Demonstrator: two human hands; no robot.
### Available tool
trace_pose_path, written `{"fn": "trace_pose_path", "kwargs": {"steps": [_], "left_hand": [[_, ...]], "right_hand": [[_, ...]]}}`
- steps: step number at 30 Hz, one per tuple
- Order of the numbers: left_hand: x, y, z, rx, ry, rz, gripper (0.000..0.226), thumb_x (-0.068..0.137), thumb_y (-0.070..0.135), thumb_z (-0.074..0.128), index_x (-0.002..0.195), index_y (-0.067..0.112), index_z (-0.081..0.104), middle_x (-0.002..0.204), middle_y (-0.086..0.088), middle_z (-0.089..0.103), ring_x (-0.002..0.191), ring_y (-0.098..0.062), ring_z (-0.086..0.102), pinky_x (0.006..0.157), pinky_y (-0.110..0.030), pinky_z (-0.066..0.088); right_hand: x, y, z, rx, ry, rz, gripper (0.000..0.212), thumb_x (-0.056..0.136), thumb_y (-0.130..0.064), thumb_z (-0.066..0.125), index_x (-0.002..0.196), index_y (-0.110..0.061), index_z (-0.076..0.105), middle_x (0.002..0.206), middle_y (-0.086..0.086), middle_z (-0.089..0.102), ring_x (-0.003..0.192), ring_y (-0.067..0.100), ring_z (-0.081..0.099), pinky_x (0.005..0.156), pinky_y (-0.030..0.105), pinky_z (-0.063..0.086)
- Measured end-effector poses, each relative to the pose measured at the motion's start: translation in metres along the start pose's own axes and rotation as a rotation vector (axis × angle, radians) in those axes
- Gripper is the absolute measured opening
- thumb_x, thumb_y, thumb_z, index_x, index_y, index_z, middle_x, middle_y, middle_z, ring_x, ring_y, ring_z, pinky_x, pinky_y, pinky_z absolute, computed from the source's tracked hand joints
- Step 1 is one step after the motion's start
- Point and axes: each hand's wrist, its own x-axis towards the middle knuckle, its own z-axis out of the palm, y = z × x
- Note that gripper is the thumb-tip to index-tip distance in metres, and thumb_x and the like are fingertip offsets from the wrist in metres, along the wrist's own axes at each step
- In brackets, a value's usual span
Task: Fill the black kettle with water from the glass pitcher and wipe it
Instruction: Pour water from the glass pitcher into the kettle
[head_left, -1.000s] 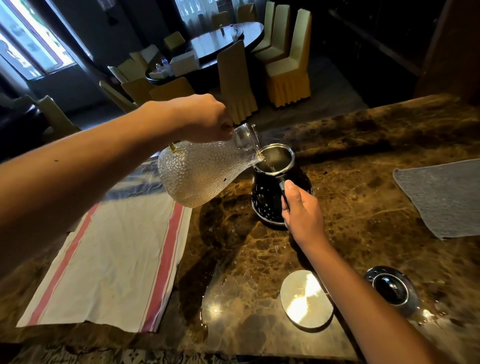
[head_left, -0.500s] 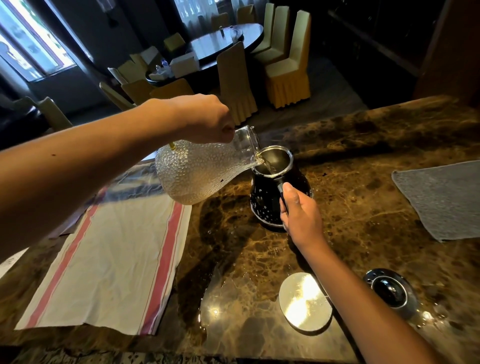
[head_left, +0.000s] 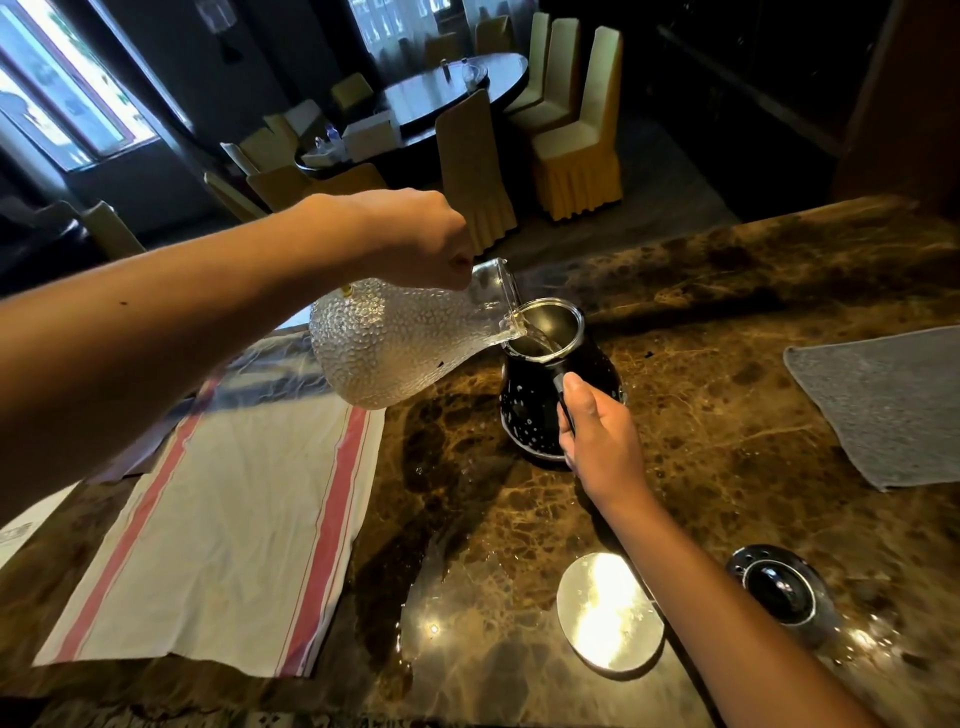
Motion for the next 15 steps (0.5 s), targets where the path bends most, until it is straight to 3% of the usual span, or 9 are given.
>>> {"fn": "trace_pose_path", "kwargs": {"steps": [4, 15], "left_hand": [[0.0033, 0.0029, -0.0020, 0.026, -0.003, 0.001, 0.035, 0.101, 0.040, 0.050, 0.113, 0.014, 0.071, 0.096, -0.007, 0.069, 0.085, -0.028, 0.068, 0.079, -0.046, 0.062], [0.0059, 0.0076, -0.0074, 0.028, -0.026, -0.022, 0.034, 0.104, 0.036, 0.052, 0.113, 0.010, 0.071, 0.089, -0.007, 0.064, 0.083, -0.029, 0.066, 0.079, -0.044, 0.061]], "right_hand": [[-0.0003, 0.0008, 0.0002, -0.003, 0.002, 0.000, 0.051, 0.100, -0.055, 0.041, 0.071, -0.014, 0.045, 0.060, -0.001, 0.036, 0.046, 0.005, 0.030, 0.044, 0.019, 0.024], [-0.0004, 0.0019, 0.0011, -0.040, 0.027, -0.013, 0.060, 0.093, -0.067, 0.040, 0.070, -0.012, 0.045, 0.060, 0.001, 0.037, 0.047, 0.006, 0.031, 0.045, 0.020, 0.025]]}}
